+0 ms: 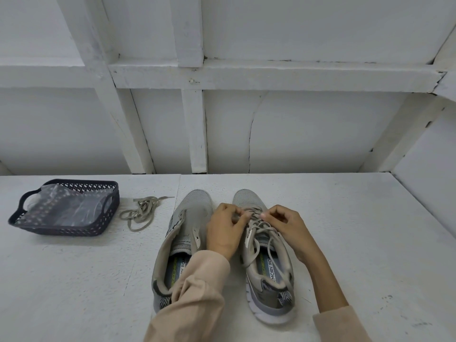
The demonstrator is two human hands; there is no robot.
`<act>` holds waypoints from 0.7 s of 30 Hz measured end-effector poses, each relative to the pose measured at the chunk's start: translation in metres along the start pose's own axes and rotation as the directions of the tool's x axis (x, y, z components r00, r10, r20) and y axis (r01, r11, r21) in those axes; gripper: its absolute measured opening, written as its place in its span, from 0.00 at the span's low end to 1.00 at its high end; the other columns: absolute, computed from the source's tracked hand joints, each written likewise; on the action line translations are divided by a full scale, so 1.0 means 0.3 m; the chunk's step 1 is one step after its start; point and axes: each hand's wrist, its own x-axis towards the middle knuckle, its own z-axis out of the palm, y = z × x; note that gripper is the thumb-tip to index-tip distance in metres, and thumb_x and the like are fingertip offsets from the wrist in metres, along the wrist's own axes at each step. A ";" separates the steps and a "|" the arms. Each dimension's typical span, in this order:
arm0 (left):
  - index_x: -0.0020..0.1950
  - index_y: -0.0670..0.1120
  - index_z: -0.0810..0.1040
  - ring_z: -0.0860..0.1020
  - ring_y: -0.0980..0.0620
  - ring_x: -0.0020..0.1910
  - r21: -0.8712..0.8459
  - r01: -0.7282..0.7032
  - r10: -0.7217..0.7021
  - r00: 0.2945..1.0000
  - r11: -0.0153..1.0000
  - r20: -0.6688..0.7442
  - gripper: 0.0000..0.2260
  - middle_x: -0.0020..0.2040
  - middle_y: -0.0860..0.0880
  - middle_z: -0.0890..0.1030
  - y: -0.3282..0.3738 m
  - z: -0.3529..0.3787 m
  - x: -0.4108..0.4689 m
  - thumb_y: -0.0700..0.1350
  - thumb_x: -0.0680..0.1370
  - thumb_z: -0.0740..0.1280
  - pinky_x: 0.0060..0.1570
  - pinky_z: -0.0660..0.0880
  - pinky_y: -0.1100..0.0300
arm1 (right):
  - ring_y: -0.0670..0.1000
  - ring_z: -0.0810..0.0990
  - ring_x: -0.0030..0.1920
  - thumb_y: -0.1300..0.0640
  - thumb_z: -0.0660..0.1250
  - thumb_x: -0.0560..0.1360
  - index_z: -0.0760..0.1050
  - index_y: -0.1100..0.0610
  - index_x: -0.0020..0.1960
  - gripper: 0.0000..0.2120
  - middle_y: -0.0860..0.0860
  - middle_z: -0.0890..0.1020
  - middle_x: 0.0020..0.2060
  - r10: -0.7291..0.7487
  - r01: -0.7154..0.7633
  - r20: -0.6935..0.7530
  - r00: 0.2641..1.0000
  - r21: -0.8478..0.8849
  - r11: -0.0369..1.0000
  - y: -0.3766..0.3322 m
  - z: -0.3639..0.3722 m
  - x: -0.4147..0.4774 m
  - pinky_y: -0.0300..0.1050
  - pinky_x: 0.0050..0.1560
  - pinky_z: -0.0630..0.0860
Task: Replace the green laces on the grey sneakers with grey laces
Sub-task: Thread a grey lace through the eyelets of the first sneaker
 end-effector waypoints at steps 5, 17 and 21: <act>0.47 0.48 0.74 0.78 0.49 0.50 -0.004 0.013 -0.014 0.995 1.000 -0.097 0.04 0.54 0.50 0.75 -0.008 0.004 -0.032 0.46 0.81 0.63 0.55 0.73 0.49 | 0.56 0.78 0.45 0.60 0.63 0.80 0.76 0.64 0.45 0.09 0.58 0.82 0.42 0.142 -0.120 -0.076 0.987 0.241 0.963 0.041 0.004 0.010 0.54 0.52 0.76; 0.49 0.52 0.78 0.79 0.52 0.50 -0.058 0.040 -0.041 0.999 0.998 -0.028 0.15 0.52 0.54 0.76 0.001 -0.001 -0.025 0.61 0.74 0.62 0.54 0.76 0.49 | 0.54 0.83 0.45 0.53 0.72 0.73 0.80 0.61 0.49 0.12 0.59 0.84 0.45 0.118 -0.105 -0.039 0.992 0.242 0.965 0.003 0.015 -0.002 0.50 0.50 0.80; 0.47 0.47 0.79 0.78 0.49 0.50 -0.018 0.023 -0.023 0.999 1.000 -0.040 0.10 0.50 0.51 0.77 -0.021 0.008 -0.017 0.53 0.78 0.65 0.54 0.75 0.47 | 0.54 0.81 0.40 0.58 0.70 0.76 0.80 0.61 0.42 0.07 0.59 0.84 0.39 0.101 -0.084 -0.077 0.992 0.200 0.976 0.019 0.030 0.002 0.49 0.45 0.80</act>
